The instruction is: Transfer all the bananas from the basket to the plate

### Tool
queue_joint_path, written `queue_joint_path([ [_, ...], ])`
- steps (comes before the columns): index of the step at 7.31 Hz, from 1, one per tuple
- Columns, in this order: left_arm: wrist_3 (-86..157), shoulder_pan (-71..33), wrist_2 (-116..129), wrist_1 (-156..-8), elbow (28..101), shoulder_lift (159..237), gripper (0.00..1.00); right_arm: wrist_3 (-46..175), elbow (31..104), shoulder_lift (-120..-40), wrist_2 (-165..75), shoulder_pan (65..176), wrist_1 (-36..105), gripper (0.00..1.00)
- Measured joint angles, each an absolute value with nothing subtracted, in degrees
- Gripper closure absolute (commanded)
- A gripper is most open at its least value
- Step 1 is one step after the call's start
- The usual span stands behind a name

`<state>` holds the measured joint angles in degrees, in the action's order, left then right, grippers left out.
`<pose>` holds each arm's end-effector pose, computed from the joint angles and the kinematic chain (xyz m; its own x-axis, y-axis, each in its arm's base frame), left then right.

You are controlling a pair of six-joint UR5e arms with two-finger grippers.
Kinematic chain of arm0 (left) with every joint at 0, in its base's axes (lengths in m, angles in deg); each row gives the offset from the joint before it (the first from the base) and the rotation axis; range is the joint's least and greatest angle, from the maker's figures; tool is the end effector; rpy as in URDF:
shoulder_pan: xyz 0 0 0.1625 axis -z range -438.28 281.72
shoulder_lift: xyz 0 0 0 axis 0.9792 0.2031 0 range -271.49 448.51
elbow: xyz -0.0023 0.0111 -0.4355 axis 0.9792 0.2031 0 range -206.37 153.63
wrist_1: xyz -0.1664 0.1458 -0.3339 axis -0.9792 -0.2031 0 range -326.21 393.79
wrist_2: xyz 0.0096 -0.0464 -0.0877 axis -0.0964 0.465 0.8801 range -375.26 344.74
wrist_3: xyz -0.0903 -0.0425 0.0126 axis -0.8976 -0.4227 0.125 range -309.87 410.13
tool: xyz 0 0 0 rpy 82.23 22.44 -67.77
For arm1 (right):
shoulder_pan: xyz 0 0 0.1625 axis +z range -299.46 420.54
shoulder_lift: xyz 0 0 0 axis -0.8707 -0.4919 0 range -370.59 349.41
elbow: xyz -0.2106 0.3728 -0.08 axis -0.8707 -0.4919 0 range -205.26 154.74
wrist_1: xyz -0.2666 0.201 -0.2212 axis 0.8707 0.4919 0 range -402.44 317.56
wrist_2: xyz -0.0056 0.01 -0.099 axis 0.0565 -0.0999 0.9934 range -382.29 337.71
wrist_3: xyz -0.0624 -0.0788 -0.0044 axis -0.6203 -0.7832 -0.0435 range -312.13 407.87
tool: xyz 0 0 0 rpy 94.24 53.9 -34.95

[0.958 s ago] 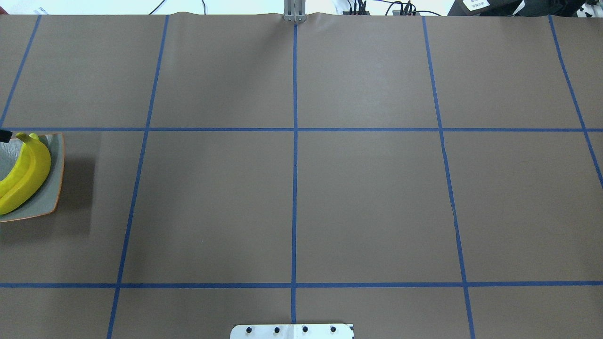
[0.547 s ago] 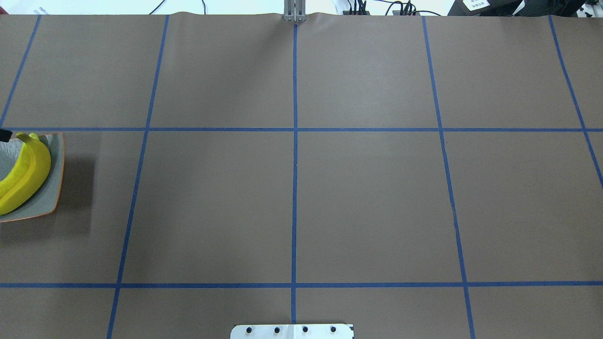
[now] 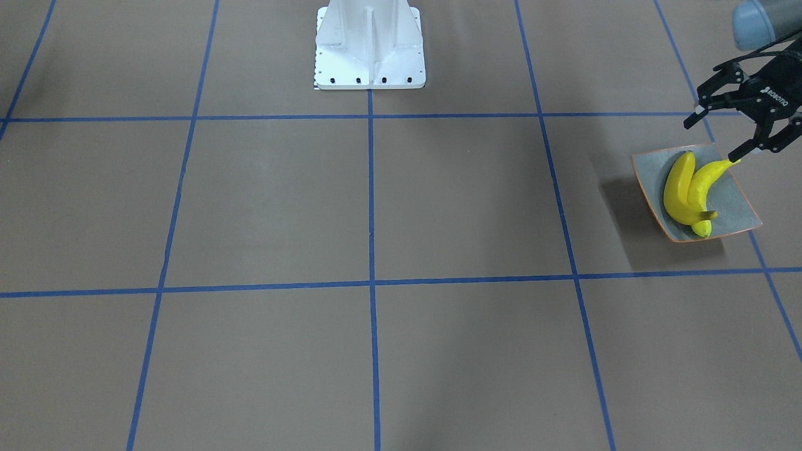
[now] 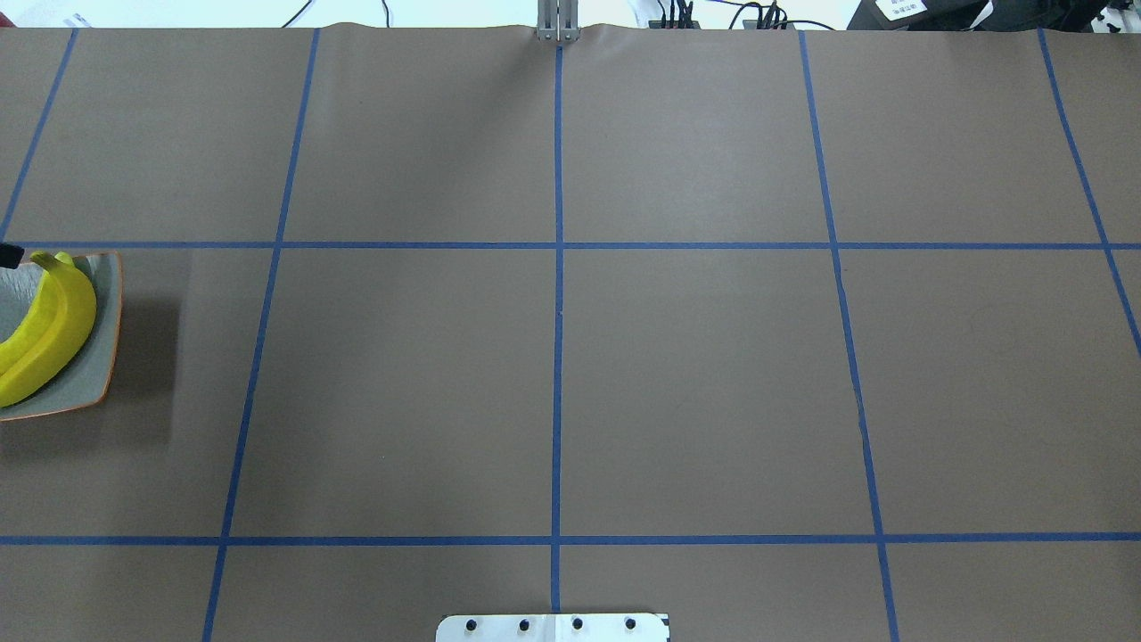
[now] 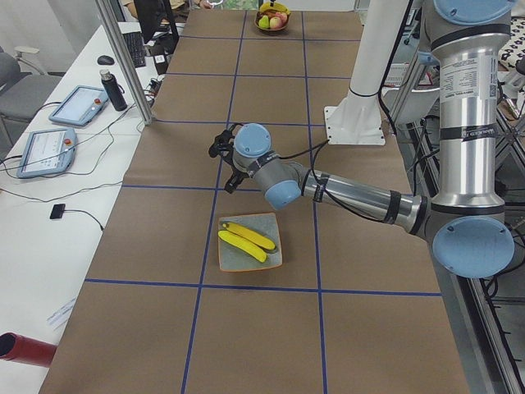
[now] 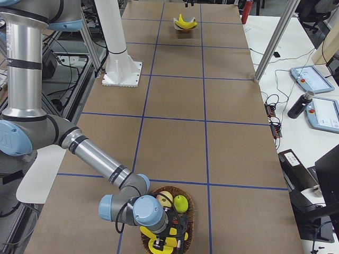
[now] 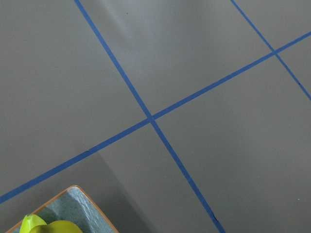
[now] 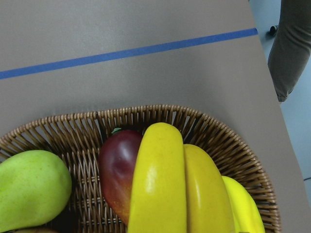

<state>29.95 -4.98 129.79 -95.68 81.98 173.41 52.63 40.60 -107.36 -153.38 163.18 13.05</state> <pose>0.0763 -0.4315 0.4654 0.3992 0.5407 -0.7404 -0.0386 0.8168 0.5756 0.1480 -0.3531 0.8585 0.7238 0.2051 0.6589 -0.2795 0.9601 0.0082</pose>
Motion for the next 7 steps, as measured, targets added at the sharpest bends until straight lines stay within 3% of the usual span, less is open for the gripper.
queue_joint_path([
  [1,29.9,-5.0,129.9,-95.7,82.2,173.4,0.00,52.6,40.6,-107.5,-153.4,163.1,13.0,0.53],
  [2,29.9,-5.0,129.9,-95.7,82.3,173.4,0.00,52.6,40.6,-107.7,-153.3,163.1,13.0,0.64],
  [4,29.9,-5.0,130.0,-95.7,82.3,173.4,0.00,52.6,40.6,-107.8,-153.4,163.0,12.9,0.67],
  [5,29.9,-5.0,129.9,-95.7,82.3,173.4,0.00,52.6,40.7,-107.9,-153.4,162.9,12.9,0.92],
  [6,29.9,-5.0,129.9,-95.7,82.3,173.4,0.00,52.6,40.8,-107.9,-153.4,162.9,13.0,1.00],
  [7,29.9,-5.0,129.9,-95.7,82.3,173.4,0.00,52.5,41.2,-107.9,-153.4,162.8,12.9,1.00],
])
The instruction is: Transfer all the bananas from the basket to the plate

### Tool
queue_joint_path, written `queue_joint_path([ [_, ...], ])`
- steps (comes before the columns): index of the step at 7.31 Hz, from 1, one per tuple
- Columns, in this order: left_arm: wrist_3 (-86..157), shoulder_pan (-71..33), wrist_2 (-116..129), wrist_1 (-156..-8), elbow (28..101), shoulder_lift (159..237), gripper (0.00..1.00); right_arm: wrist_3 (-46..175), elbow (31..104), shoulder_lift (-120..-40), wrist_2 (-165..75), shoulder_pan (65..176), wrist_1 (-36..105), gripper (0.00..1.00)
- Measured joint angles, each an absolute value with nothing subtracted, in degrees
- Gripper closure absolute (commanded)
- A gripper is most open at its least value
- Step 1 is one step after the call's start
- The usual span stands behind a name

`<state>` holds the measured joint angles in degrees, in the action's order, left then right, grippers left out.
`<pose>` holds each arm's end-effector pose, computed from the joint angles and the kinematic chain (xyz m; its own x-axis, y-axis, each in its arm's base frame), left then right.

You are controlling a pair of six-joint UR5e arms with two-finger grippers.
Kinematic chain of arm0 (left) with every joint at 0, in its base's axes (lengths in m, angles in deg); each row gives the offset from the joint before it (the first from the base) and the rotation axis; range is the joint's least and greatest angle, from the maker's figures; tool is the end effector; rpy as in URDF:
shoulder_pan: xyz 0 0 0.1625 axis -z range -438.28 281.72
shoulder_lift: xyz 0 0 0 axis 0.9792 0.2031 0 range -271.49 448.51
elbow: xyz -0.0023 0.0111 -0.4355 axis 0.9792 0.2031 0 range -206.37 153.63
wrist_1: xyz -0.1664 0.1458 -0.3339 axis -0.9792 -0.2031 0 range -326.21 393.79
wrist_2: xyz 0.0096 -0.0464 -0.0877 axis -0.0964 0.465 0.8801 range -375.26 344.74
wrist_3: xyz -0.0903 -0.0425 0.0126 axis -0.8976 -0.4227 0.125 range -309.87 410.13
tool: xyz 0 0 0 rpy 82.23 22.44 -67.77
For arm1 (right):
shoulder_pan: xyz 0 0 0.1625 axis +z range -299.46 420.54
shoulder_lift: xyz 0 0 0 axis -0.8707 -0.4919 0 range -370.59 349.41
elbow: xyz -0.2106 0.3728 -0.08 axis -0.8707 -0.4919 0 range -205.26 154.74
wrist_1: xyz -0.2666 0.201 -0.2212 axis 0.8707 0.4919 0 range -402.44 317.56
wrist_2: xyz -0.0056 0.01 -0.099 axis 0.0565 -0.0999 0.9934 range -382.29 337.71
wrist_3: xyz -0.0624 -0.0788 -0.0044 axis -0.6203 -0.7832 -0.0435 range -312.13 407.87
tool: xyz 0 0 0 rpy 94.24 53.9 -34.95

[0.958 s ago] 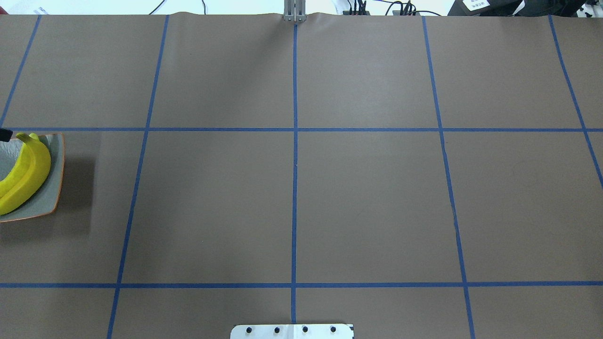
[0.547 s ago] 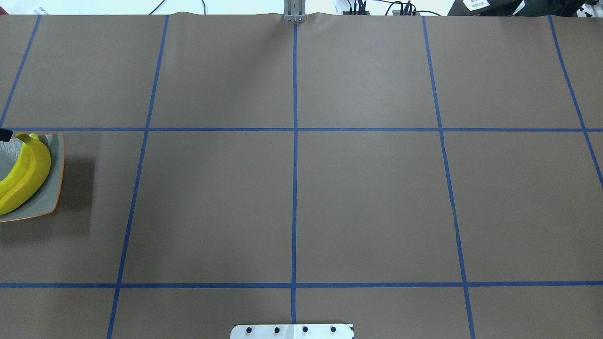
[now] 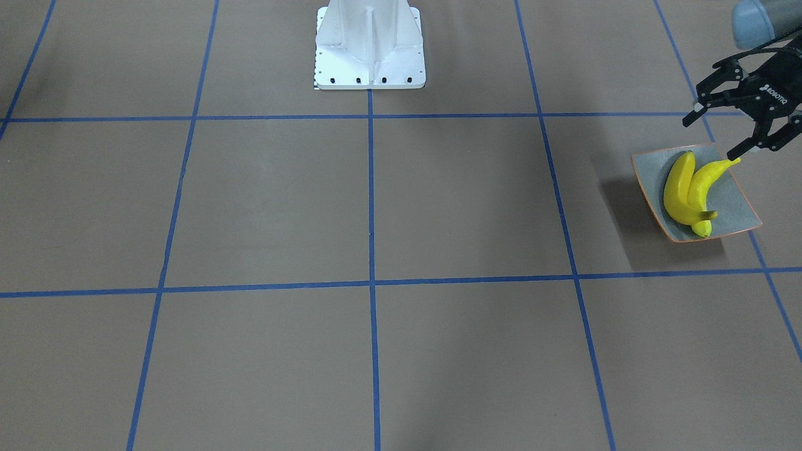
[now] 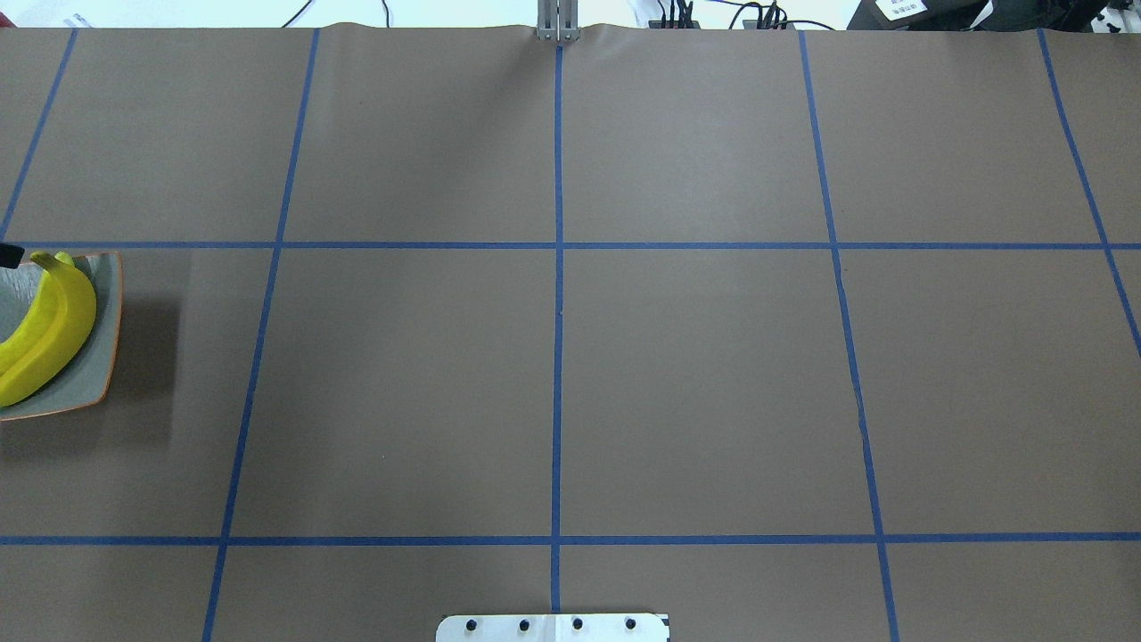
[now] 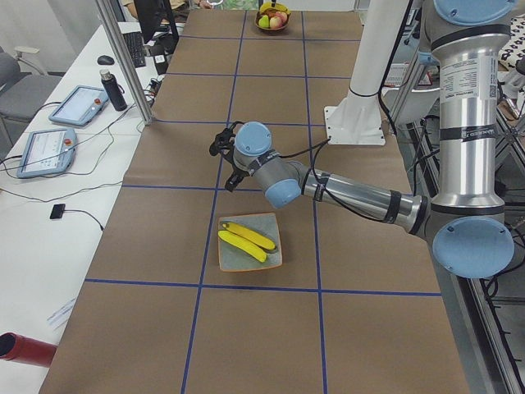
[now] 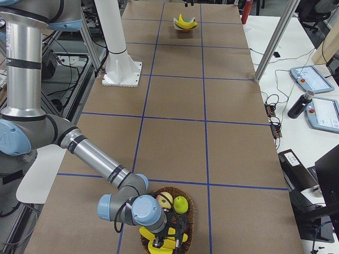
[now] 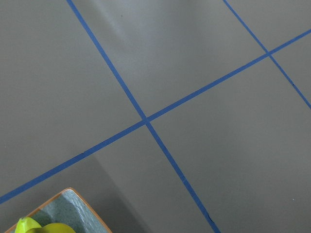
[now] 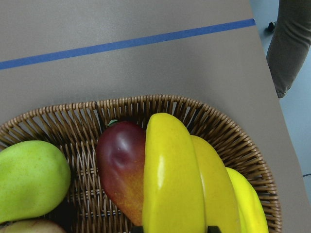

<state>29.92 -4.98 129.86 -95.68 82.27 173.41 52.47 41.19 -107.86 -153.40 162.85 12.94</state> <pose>0.0761 -0.4307 0.4630 0.3971 0.5441 -0.7391 -0.0379 0.8144 0.5791 0.1452 -0.3508 0.8571 0.7260 0.1959 0.6592 -0.2719 0.9622 0.0135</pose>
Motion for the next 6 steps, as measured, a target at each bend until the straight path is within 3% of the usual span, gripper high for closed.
queue_joint_path([
  [6,28.4,-5.0,130.0,-95.4,82.1,174.0,0.00,52.1,53.6,-107.0,-152.9,163.4,17.6,1.00],
])
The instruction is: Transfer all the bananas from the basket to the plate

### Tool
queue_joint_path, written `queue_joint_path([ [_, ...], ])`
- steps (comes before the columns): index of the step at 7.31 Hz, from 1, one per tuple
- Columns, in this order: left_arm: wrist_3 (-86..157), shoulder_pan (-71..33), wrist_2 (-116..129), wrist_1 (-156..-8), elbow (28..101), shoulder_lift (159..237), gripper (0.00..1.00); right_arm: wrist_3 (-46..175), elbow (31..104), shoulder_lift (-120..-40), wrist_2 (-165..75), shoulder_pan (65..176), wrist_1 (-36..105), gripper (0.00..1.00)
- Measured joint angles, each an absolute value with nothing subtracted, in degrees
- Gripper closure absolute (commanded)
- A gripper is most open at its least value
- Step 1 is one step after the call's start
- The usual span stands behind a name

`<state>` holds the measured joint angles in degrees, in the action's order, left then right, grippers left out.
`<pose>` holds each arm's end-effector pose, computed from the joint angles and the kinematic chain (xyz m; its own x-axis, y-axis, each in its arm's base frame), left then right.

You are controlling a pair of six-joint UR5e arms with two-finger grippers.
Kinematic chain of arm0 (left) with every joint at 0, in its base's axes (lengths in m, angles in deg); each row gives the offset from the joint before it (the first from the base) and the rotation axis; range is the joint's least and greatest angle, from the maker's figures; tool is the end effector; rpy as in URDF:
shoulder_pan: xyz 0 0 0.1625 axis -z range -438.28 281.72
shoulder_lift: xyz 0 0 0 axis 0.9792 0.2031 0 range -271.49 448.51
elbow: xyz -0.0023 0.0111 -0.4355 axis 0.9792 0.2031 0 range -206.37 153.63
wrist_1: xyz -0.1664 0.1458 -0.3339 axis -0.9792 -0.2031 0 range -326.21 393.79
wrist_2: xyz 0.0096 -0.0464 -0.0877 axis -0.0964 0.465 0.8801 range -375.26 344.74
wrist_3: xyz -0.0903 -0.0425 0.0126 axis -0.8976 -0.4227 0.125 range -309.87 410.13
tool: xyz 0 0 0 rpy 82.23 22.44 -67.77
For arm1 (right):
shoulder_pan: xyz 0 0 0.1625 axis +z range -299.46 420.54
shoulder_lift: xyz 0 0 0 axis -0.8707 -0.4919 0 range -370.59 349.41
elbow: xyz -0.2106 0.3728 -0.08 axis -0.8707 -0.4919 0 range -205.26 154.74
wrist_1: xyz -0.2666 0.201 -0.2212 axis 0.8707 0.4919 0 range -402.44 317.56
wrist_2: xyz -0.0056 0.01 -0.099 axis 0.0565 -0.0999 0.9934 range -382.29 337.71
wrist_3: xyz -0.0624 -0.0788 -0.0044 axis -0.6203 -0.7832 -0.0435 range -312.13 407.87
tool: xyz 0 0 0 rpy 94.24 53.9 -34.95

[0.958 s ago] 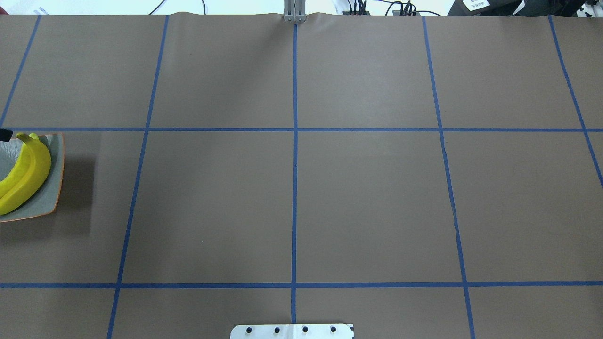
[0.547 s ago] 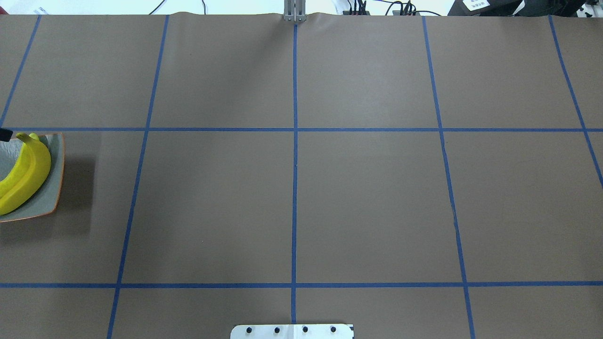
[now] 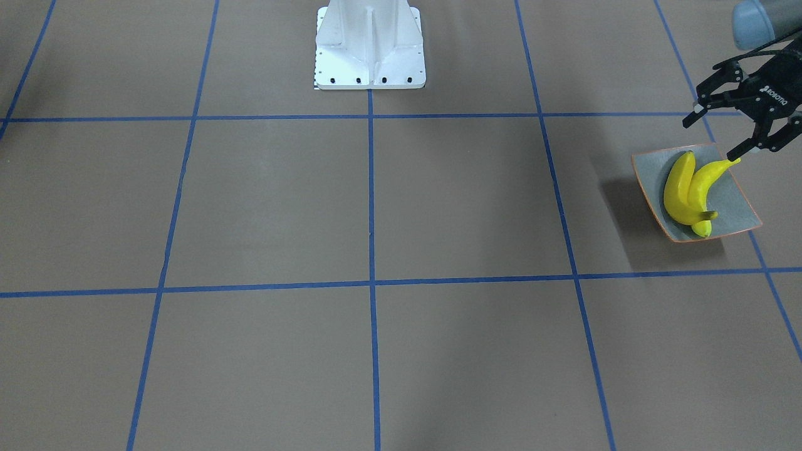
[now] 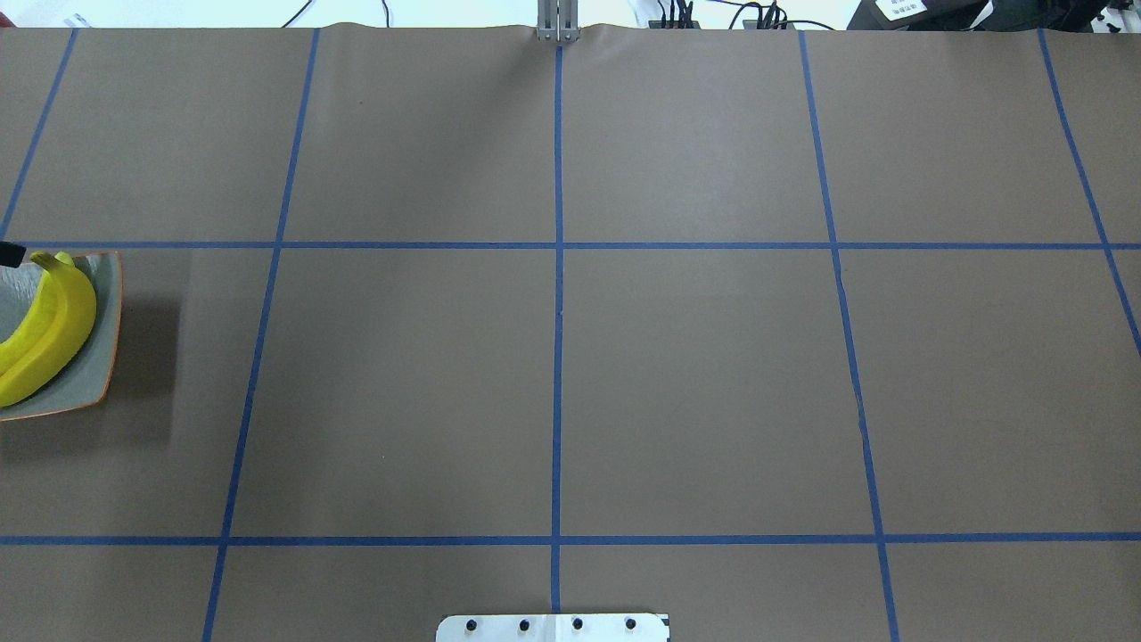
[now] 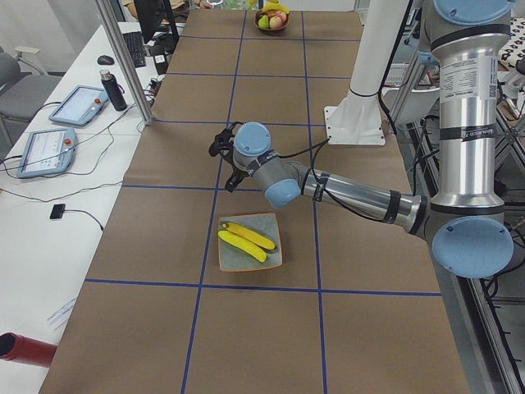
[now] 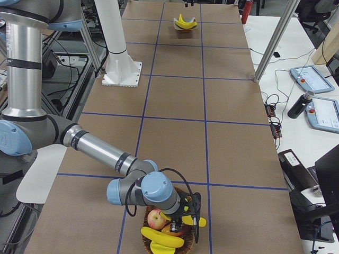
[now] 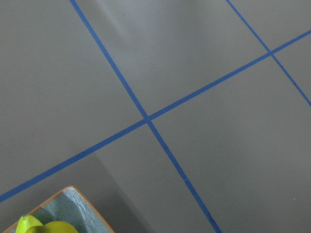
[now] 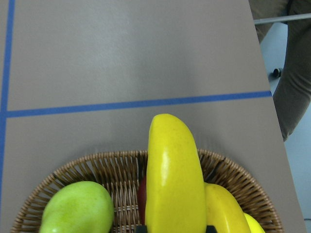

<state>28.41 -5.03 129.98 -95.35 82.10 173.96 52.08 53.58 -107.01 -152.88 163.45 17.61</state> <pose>0.0776 -0.4339 0.4607 0.3956 0.5238 -0.7544 -0.0288 0.8281 0.5599 0.1610 -0.3992 0.7627 0.7532 0.1037 0.6495 -0.2744 0.9470 0.1670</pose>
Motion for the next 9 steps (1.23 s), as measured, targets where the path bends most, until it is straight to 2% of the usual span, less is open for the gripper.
queue_joint_path([
  [4,13.9,-8.1,129.9,-95.7,82.3,182.5,0.00,66.6,69.3,-107.0,-164.9,162.8,27.1,1.00],
  [7,-1.8,-15.7,130.3,-96.4,82.9,194.0,0.00,90.8,81.7,-105.5,-168.2,153.7,27.1,1.00],
  [9,-9.4,-19.8,130.0,-96.8,84.0,200.3,0.00,107.2,85.8,-100.4,-167.4,147.3,24.4,1.00],
])
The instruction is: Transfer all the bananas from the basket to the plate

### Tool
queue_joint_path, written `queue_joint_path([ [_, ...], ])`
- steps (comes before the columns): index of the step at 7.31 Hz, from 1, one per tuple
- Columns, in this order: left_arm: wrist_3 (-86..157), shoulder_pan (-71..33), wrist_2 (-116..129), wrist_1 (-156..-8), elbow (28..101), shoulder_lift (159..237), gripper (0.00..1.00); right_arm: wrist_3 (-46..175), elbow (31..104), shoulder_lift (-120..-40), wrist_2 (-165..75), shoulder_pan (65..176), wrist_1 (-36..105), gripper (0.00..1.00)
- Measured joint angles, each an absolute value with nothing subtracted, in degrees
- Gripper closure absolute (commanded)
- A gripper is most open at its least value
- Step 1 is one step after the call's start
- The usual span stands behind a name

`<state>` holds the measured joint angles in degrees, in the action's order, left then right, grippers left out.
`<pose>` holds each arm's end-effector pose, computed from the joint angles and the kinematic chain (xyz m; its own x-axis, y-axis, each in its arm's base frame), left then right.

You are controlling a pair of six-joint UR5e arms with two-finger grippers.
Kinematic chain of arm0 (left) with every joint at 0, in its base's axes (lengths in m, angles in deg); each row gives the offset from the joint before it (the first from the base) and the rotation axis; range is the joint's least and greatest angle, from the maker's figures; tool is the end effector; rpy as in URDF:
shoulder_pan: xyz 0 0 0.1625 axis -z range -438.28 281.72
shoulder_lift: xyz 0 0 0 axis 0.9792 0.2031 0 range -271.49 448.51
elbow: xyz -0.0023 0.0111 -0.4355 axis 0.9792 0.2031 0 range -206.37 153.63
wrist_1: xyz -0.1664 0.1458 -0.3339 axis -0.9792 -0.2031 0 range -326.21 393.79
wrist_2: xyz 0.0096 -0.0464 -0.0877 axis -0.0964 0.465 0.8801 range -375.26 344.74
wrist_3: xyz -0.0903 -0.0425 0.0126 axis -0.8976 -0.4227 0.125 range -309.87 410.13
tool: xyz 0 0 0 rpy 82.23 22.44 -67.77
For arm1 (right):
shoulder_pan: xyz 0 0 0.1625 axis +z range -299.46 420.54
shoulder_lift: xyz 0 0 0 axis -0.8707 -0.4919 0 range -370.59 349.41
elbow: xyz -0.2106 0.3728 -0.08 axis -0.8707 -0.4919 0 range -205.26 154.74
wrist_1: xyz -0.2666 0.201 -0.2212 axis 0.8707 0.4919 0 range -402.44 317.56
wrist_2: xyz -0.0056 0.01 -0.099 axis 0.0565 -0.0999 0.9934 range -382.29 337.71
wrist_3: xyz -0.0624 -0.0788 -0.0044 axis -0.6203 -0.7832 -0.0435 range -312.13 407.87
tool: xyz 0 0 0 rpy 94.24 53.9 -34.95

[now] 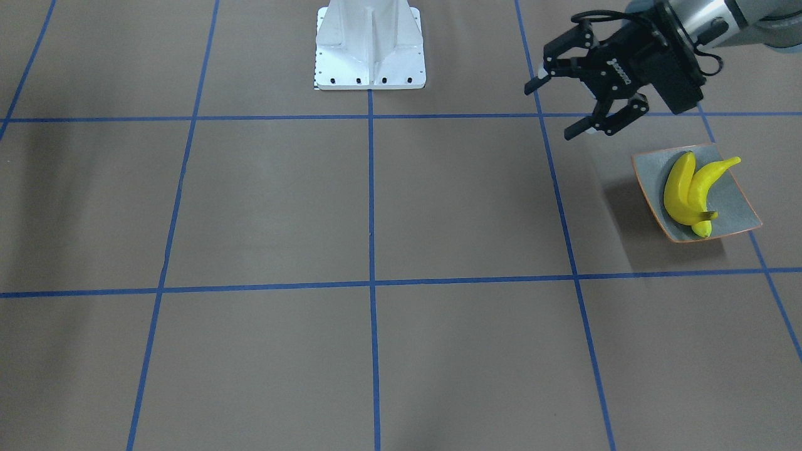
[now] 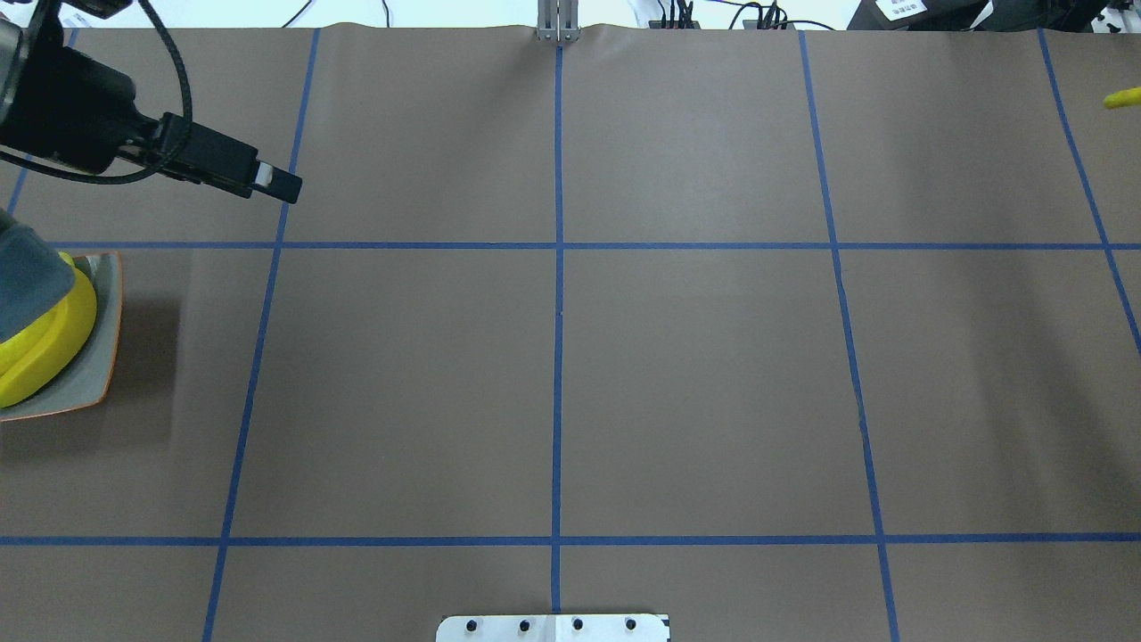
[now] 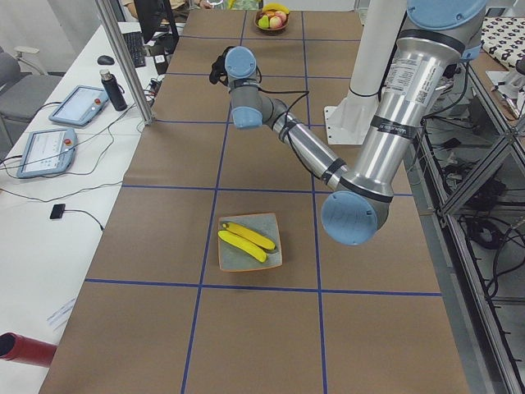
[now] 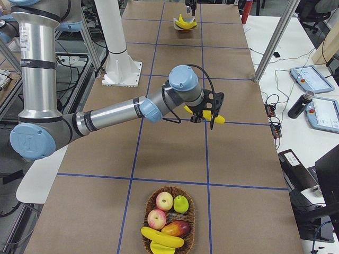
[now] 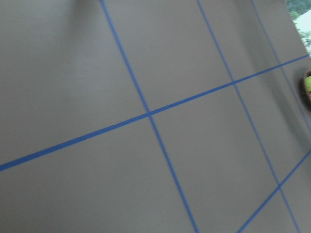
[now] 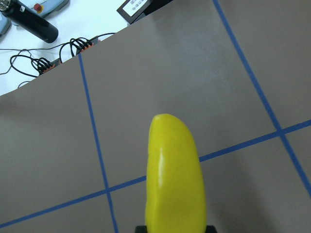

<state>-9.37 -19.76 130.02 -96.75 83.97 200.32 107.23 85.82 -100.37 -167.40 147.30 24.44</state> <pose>0.2238 -0.4626 0.2219 0.0878 0.4104 -0.9077 0.0181 0.9104 0.4133 0.0243 -0.4671 0.4322 0.3092 0.3050 0.9008 -0.4430 0.8844 -0.1473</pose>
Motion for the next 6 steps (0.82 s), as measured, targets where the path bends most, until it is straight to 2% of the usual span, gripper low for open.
queue_joint_path([
  [6,-19.0,-32.0,117.0,-96.8,83.2,209.1,0.00,145.4,87.8,-80.2,-144.9,120.7,20.4,1.00],
])
